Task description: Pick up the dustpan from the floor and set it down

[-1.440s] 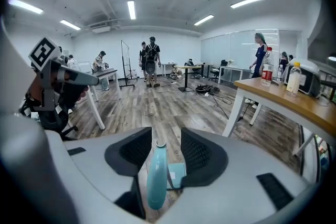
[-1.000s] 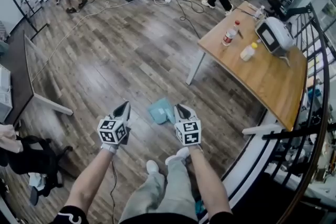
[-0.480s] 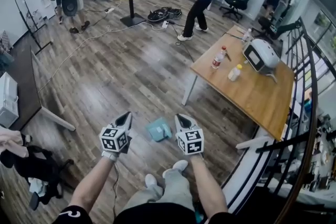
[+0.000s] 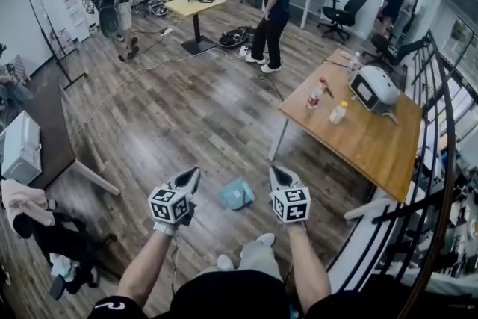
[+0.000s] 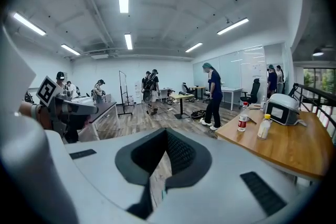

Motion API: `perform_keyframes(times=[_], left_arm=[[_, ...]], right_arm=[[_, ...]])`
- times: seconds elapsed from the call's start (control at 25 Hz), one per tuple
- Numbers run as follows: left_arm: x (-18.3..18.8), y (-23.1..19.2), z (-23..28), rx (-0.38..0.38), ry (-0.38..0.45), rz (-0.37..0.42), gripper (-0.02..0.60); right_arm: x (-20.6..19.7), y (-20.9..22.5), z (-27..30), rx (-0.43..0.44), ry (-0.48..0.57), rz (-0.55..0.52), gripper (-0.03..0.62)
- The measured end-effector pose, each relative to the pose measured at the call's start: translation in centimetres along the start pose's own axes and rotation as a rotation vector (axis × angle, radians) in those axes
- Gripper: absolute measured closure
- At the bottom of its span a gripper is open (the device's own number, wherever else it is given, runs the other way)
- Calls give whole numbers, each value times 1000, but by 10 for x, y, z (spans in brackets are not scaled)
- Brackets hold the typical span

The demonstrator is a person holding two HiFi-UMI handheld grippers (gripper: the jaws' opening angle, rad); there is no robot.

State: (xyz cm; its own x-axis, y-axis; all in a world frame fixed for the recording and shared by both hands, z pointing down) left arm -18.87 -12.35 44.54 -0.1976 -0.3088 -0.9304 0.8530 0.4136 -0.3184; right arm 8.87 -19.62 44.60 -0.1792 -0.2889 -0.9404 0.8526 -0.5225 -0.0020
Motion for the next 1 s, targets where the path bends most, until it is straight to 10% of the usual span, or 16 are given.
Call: perform_keyframes(times=[1.0], left_arm=[[31,33,6,48,53,48,583]], right_arm=[[26,2,-28,-9,56,-57,599]])
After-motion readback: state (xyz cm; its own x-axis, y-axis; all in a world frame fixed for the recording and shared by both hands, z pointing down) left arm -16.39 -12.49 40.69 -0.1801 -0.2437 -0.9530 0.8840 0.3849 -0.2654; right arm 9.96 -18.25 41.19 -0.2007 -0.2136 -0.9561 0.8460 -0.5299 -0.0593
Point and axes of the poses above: the fingertips, and each gripper's own axes: z forward along the fingers, y to its right, x out of its top, the point moved 5 cm from there along -z, backward along the fingers, and after that the axes turned 6 degrees about -x, right-handed, at the moved point
